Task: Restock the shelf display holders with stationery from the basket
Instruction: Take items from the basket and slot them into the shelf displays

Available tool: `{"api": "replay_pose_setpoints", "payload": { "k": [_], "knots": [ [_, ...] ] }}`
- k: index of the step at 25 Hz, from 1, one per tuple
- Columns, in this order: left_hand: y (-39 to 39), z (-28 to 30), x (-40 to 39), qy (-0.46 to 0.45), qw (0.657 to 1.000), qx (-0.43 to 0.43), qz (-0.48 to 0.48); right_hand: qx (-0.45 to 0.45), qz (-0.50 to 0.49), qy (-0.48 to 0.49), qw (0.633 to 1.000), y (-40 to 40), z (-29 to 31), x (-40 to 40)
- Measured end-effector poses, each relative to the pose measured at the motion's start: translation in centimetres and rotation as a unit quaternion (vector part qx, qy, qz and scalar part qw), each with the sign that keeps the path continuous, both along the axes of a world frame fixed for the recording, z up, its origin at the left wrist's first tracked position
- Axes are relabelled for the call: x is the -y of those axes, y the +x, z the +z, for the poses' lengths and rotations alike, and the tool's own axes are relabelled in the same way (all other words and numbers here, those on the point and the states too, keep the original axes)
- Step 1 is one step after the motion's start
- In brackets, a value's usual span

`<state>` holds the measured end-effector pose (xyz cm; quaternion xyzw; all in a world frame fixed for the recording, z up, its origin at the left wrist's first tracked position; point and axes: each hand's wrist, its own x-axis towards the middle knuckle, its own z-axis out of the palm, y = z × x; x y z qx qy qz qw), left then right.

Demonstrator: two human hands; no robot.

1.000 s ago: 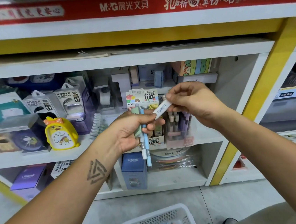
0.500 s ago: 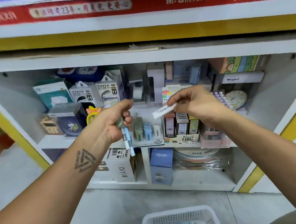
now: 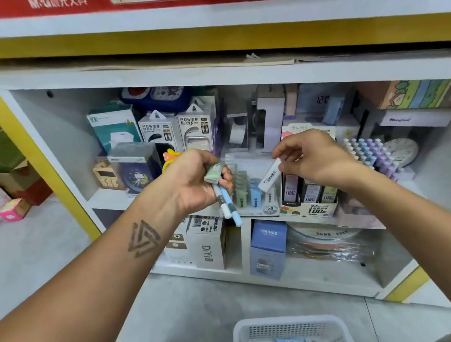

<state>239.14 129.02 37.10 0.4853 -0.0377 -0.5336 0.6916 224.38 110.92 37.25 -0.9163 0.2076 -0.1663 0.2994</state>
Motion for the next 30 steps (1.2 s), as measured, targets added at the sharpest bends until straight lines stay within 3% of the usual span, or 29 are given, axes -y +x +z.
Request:
{"api": "replay_pose_setpoints", "payload": {
  "k": [7, 14, 30],
  "knots": [
    [-0.6, -0.6, 0.5, 0.042, 0.998, 0.045, -0.003, -0.037, -0.018, -0.184, 0.982, 1.0, -0.6, 0.0],
    [-1.2, -0.7, 1.1, 0.047, 0.996, 0.080, 0.004, -0.143, 0.029, -0.234, 0.961, 2.1, -2.1, -1.1],
    [-1.2, -0.7, 0.8, 0.047, 0.996, 0.081, 0.005, -0.204, 0.010, -0.317, 0.926, 3.1, -3.0, -1.3]
  ]
}}
